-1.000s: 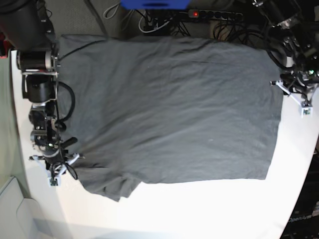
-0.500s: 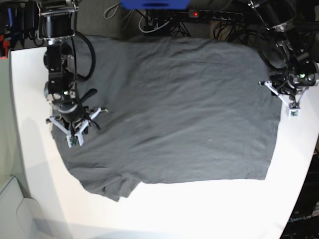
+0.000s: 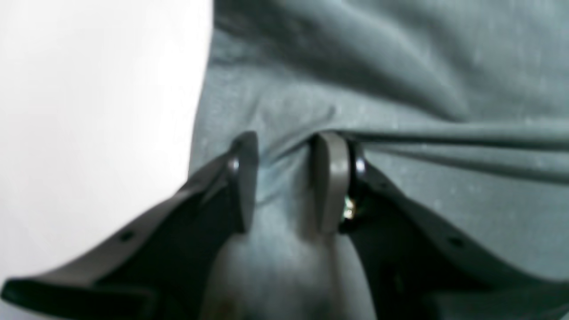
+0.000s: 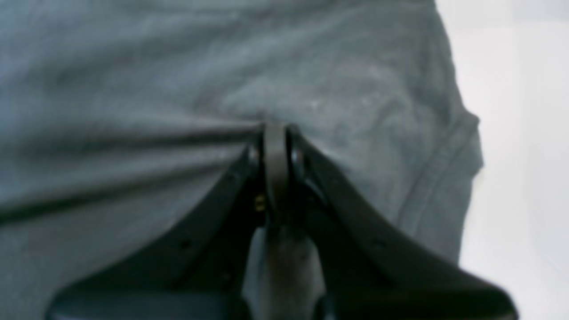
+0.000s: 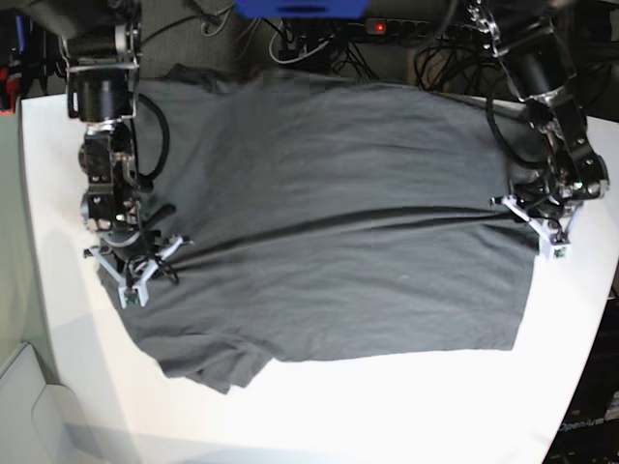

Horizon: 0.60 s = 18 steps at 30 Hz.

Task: Layout the t-shirt on the table in an organized manner, then fold the t-shirt properly
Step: 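Pull the shirt edges apart with both grippers to smooth it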

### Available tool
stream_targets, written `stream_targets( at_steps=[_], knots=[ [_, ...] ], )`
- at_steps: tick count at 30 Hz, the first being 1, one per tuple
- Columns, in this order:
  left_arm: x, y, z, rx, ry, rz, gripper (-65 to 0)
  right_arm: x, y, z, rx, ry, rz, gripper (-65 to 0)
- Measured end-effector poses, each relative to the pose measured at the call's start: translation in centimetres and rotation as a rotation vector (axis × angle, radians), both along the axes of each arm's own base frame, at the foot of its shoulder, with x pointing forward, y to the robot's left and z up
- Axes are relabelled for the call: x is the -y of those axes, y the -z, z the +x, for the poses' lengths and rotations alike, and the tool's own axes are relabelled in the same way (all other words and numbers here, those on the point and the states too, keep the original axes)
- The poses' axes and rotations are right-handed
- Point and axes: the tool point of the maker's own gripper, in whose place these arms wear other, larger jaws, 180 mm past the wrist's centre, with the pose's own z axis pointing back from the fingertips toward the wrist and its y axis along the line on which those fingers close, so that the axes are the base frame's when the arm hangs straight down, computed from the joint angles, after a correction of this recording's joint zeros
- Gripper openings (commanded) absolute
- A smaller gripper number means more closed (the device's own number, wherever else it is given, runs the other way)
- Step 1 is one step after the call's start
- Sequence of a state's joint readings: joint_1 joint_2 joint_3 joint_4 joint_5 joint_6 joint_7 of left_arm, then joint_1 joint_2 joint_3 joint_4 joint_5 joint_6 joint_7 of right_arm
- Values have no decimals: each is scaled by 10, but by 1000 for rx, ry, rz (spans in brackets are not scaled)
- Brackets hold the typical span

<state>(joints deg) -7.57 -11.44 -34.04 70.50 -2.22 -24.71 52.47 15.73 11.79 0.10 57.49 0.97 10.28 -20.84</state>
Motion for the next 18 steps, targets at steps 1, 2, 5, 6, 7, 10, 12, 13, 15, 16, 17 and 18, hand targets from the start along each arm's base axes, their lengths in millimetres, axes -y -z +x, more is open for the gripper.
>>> stream_targets(
  at_steps=[1,2,5,6,7,10,12,13,15,16,17,18],
  knots=[
    [1,1,4,3,-2,-9,-438,1,1,6,8,4,7,-650],
    [1,1,10,8,-6,-18,-438,4,1,13,16,13,16,-650],
    [0,1,19,12,-17,-30,-438,10,0,31,25,28,23,-650],
    [-2,1,21,10,-16,-32,-438,12,0,36,18,32,23,-650],
    [-2,0,21,11,-10,-42,-438,14,-1,40,9,37,27,-650],
    [-3,-1,22,8,-11,-40,-438,17,-3,47,-7,46,29,-650],
    [-3,-2,21,6,-11,-36,-438,17,-4,48,-10,47,26,-650],
    [-3,-3,18,-9,-8,-32,-438,17,-4,49,-7,46,27,-650],
    [-3,-5,7,-45,-1,-16,-438,17,-6,47,-10,45,19,-650],
    [-4,-6,2,-47,1,-7,-438,17,-6,44,-10,43,15,-650],
    [-4,-8,-8,-71,7,11,-438,17,-6,41,1,38,9,-650],
    [-5,-10,-16,-93,11,30,-438,16,-7,37,7,33,2,-650]
  ],
)
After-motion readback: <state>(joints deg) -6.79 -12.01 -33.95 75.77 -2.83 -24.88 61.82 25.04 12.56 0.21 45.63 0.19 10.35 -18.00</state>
